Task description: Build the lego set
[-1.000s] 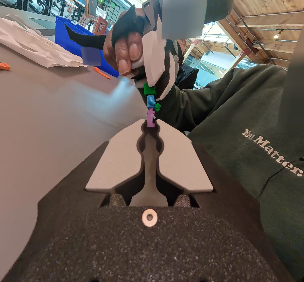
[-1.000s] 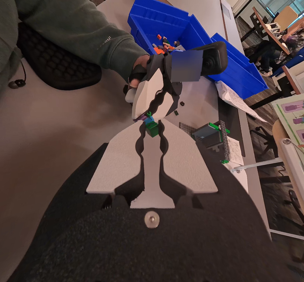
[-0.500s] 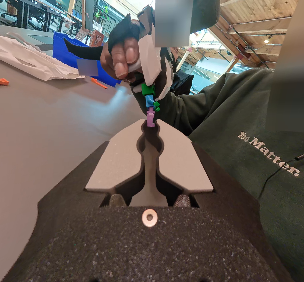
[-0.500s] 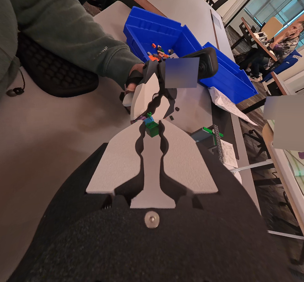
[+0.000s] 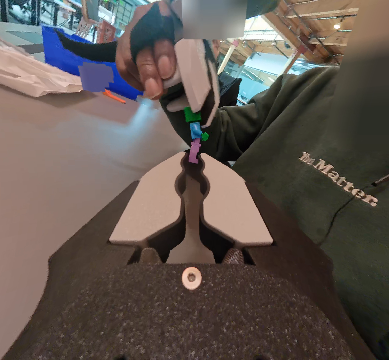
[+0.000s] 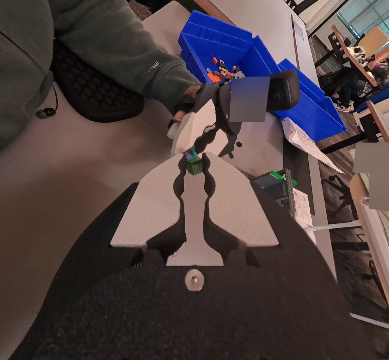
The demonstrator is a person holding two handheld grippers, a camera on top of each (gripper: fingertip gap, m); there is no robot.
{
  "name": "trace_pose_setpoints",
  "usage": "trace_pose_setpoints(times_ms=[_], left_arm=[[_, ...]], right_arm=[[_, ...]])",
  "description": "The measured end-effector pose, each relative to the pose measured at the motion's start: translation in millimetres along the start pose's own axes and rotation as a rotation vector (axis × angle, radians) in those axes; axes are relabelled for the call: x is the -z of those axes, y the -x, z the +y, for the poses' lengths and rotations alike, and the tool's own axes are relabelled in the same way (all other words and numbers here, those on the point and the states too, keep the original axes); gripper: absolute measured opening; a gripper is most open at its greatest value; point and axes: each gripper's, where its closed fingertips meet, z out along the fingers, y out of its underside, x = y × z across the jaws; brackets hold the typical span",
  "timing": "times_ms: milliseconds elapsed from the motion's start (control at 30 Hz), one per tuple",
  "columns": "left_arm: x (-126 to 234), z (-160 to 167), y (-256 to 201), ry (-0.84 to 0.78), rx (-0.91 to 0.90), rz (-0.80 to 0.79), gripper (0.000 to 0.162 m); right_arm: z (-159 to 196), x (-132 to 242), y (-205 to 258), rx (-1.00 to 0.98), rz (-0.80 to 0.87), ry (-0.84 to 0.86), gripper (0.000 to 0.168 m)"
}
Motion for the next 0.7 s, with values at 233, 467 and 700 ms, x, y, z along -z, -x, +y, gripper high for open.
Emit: trace_pose_setpoints(times_ms=[233,467,700], left_arm=[[6,-12,5,-0.063,0.023,-0.028,0.008],[7,-10,7,-0.044,0.002,-0.057,0.008],[14,-3,27,-0.014,0.022,-0.166,0.008]], right_arm=[[-4,5,-10,0.031,0.067,0.015,0.013],[2,7,-11,-0.043,0.048,-0.029,0.013],[58,2,-6,-0.254,-0.047,0.034,0.013]])
